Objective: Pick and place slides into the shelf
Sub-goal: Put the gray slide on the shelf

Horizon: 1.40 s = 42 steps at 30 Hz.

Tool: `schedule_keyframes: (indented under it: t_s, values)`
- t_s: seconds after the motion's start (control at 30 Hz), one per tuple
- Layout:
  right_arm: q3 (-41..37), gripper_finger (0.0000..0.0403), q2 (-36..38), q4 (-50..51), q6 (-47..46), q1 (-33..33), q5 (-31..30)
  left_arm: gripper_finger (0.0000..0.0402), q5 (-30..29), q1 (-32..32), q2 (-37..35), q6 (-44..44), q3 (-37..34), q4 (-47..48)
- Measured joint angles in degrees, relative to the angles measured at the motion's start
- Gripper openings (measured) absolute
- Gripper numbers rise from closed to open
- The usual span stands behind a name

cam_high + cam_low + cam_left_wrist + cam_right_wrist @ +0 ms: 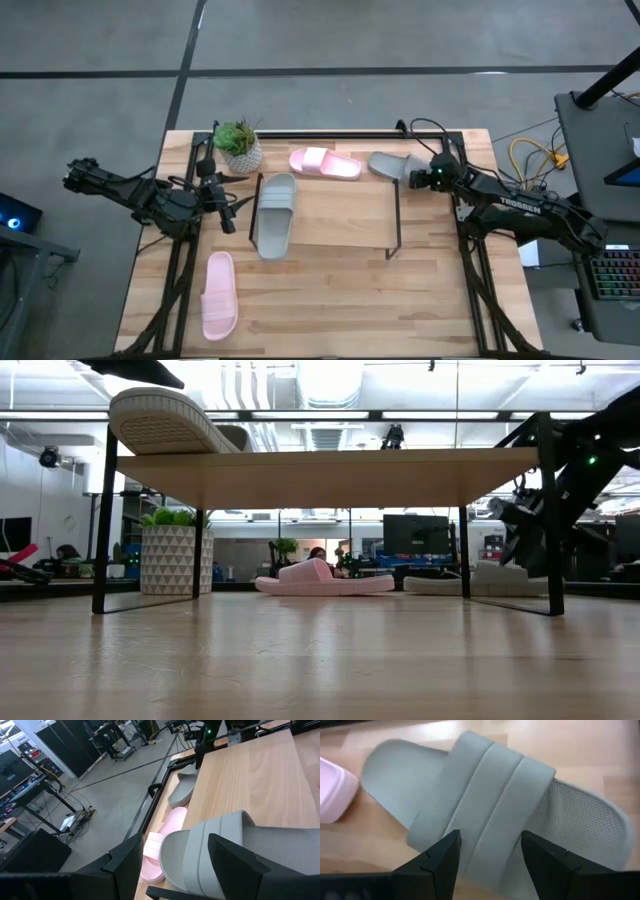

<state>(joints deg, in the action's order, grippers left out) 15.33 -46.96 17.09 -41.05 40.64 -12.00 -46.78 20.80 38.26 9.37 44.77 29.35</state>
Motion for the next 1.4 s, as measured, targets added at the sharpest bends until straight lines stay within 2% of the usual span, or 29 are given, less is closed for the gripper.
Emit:
schedule_keyframes:
  t_s: [0.27, 0.4, 0.67, 0.93, 1.17, 1.4]
  values:
    - [-2.2, 0.0201, 10.0, 0.7, -0.6, 0.0, -5.6, 0.0208, 0.0, 0.0, 0.2, -0.1, 0.0, 0.0]
    - [-4.5, 0.0201, 12.4, 0.6, -1.9, 0.7, -7.1, 0.0208, 0.0, 0.0, 0.2, 0.0, 0.0, -0.1]
    - [-6.8, 0.0201, 12.6, -7.4, -3.9, 1.0, -6.0, 0.0208, 0.0, 0.0, 0.3, 0.0, 0.1, -0.3]
    - [-9.8, 0.0201, 12.0, -8.0, -6.0, 1.0, -7.5, 0.0208, 0.0, 0.0, 0.3, 0.0, 0.1, -0.2]
    - [-14.0, 0.0201, 11.9, -18.5, -7.0, 1.0, -6.2, 0.0208, 0.0, 0.0, 0.4, 0.0, 0.1, -0.2]
    - [-14.3, 0.0201, 11.2, -19.8, -8.4, 1.0, -6.1, 0.0208, 0.0, 0.0, 0.6, 0.0, 0.1, -0.2]
